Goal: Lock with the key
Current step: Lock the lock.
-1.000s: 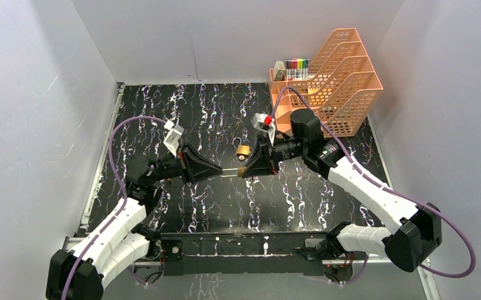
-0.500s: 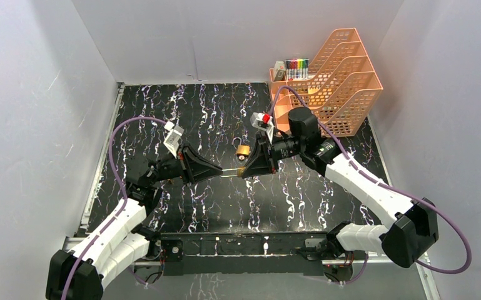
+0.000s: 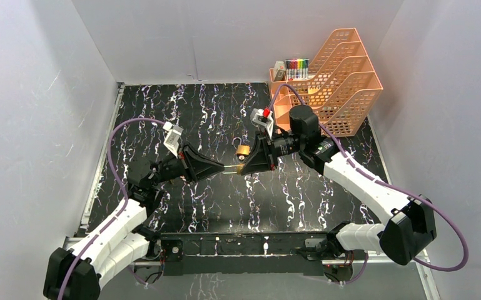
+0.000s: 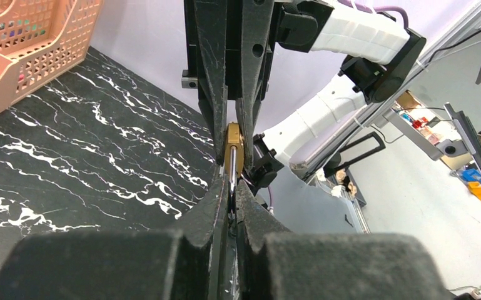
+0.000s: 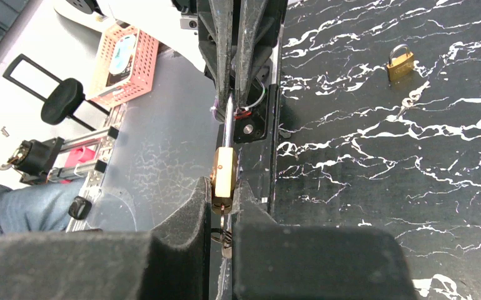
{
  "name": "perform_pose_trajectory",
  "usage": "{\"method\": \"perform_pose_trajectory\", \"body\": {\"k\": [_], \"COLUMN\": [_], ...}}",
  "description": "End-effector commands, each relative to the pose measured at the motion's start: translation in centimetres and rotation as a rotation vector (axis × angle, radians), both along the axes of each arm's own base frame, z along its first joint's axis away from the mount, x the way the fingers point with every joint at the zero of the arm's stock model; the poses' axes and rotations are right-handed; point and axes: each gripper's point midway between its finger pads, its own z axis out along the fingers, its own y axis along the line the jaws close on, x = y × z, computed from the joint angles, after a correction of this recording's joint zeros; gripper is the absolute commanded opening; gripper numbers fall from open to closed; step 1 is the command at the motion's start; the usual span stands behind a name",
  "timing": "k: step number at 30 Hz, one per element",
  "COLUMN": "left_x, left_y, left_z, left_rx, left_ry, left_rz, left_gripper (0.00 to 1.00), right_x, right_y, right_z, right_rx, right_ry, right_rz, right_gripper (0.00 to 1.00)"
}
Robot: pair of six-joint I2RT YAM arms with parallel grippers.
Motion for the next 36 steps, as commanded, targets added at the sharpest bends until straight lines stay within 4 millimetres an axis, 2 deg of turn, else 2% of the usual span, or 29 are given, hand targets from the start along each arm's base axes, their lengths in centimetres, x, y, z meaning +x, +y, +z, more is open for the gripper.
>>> {"method": "perform_pose_trajectory", "body": {"k": [1, 7, 14, 16, 17, 19, 29, 33, 36], "left_x": [-0.1, 0.0, -0.1, 0.1, 0.2, 0.2, -0.2, -1.3, -2.1], "left_y": [-1.4, -3.0, -3.1, -2.8, -2.7, -2.4, -0.9, -0.3, -0.3], "left_z": [-0.8, -1.2, -1.4, -1.6, -1.6, -1.4, -0.5, 1.0, 1.7], "left_rx": [0.006, 0.019, 0.046, 0.071, 0.082, 0.096, 0.149, 0.114, 0.098], "left_ry": [-0.003, 0.006, -0.001, 0.002, 0.003, -0.009, -0.054, -0.116, -0.146], "left_rz": [-0.008, -0.023, -0.016, 0.012, 0.023, 0.042, 0.123, 0.117, 0.082], "left_gripper": [0.0, 0.0, 0.01, 0.29, 0.41, 0.53, 0.62, 0.68, 0.69], "right_x": [0.1, -0.9, -0.9, -0.9, -0.9, -0.8, -0.4, -0.4, -0.5], "right_y": [1.8, 3.5, 3.0, 2.7, 2.6, 2.2, 1.1, 0.8, 0.7], "right_z": [2.8, 1.8, 2.4, 2.6, 2.6, 2.6, 2.5, 2.2, 2.0], "right_rx": [0.111, 0.096, 0.097, 0.094, 0.09, 0.088, 0.079, 0.076, 0.073], "right_ry": [-0.126, -0.12, -0.164, -0.178, -0.181, -0.188, -0.199, -0.193, -0.188], "right_rz": [0.004, 0.032, -0.002, -0.018, -0.023, -0.035, -0.068, -0.068, -0.064], "right_gripper": [0.0, 0.0, 0.0, 0.0, 0.0, 0.0, 0.0, 0.0, 0.0]}}
